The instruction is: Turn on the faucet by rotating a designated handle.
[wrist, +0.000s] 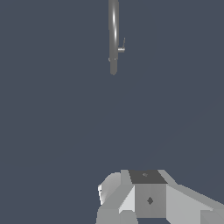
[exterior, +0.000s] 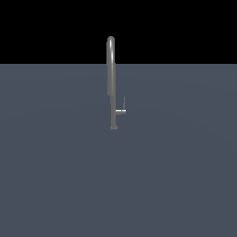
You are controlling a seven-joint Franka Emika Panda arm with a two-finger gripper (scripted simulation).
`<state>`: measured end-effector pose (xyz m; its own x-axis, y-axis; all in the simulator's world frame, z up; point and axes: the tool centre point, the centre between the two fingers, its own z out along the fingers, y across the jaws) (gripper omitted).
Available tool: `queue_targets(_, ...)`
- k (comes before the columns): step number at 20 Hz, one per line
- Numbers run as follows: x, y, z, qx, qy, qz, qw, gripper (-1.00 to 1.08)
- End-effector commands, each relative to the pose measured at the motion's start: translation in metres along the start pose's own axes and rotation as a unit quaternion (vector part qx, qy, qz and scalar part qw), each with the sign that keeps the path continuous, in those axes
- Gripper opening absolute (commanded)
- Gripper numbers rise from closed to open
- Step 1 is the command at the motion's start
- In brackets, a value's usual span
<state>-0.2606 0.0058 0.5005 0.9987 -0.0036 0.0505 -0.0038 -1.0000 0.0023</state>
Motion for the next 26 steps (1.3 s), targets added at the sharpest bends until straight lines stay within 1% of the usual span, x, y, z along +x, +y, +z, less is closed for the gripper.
queue_targets(1,0.000,0.000,0.000,0.000,0.000,0.000,1.0000,-1.00)
queue_targets(7,0.005,-0.001,0.001,0.005,-0.006,0.005,1.0000,-1.00)
queue_targets(13,0.020,-0.003,0.003,0.020,-0.022,0.022,0.9993,-1.00)
queue_targets(20,0.051,-0.005,0.010,0.051,-0.057,0.056,0.9955,-1.00)
queue_targets(26,0.085,-0.006,0.020,0.087,-0.096,0.095,0.9871,-1.00)
